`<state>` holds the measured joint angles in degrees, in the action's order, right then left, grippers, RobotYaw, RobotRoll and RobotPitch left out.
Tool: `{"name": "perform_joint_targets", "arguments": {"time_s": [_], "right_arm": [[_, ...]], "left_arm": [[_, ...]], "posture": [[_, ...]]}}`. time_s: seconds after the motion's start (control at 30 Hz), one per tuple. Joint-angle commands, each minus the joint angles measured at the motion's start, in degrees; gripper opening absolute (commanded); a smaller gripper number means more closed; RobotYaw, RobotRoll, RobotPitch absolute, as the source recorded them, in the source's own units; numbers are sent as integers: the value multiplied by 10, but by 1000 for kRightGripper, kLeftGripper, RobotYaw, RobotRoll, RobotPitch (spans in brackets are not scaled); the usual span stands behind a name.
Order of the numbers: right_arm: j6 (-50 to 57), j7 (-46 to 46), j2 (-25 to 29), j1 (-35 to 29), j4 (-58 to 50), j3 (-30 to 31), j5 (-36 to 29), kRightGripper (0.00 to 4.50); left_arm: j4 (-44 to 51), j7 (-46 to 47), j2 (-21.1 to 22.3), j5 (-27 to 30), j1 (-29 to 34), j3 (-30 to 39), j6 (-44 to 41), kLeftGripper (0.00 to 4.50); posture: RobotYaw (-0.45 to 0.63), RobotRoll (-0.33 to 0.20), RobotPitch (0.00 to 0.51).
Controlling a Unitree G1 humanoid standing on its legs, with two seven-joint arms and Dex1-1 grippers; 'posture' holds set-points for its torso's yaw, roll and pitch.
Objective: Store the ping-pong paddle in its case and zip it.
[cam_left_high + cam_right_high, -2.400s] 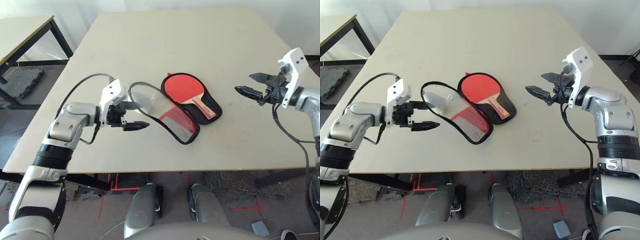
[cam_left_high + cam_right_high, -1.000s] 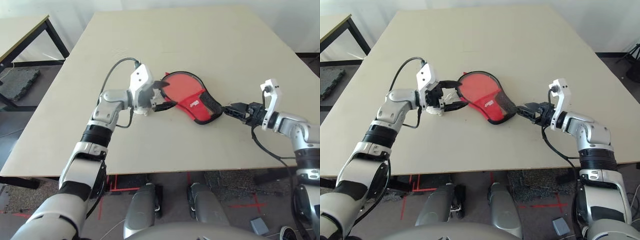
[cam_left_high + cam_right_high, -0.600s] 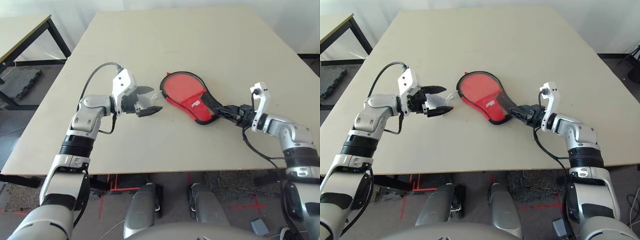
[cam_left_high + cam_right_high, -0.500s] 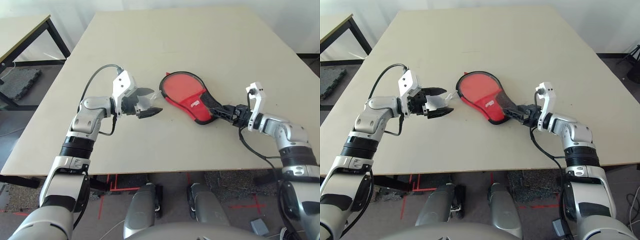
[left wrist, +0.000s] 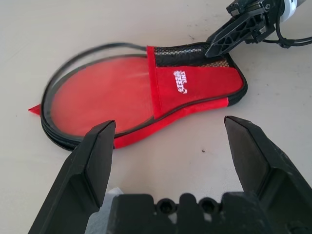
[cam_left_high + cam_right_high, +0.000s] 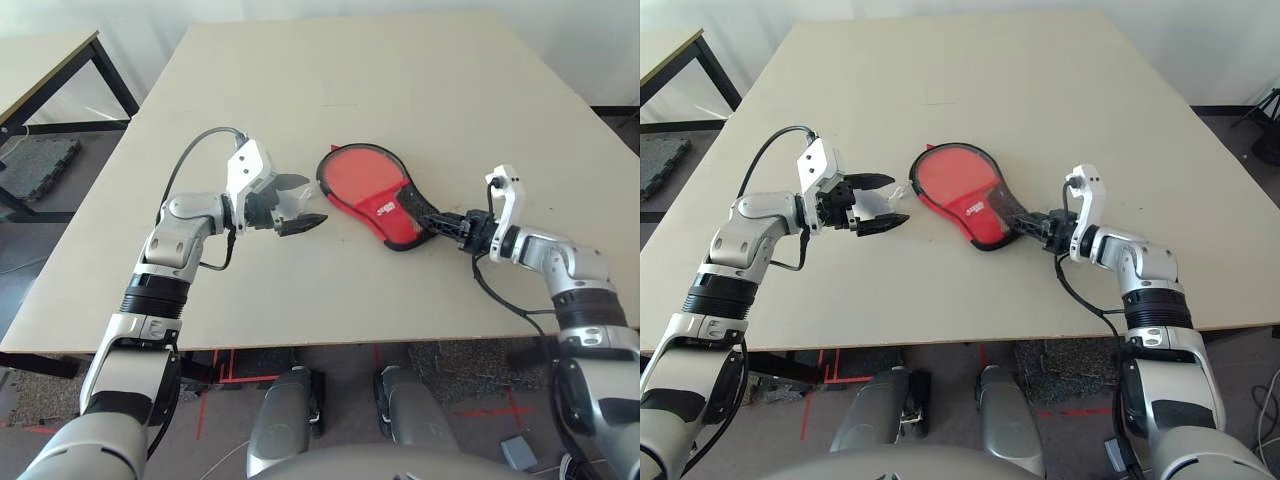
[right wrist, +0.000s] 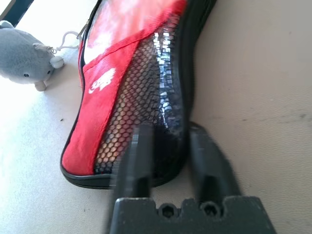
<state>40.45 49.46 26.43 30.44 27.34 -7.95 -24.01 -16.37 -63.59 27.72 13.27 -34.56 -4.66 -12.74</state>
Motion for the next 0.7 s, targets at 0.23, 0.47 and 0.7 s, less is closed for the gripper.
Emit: {"name": "perform_joint_targets", "arguments": {"time_s": [0.23, 0.47, 0.7], "right_arm": [[31, 3, -1, -7, 4, 3, -6, 15], [50, 10, 27, -31, -21, -7, -17, 15], [93, 20, 56, -65, -75, -17, -46, 15]], "left_arm": [[-4, 5, 1, -3, 5, -8, 6, 4500], [-14, 5, 0, -7, 5, -12, 13, 4500], [-21, 5, -4, -7, 1, -15, 19, 4500]], "posture": [[47, 0, 112], [35, 0, 112], [27, 0, 111]]}}
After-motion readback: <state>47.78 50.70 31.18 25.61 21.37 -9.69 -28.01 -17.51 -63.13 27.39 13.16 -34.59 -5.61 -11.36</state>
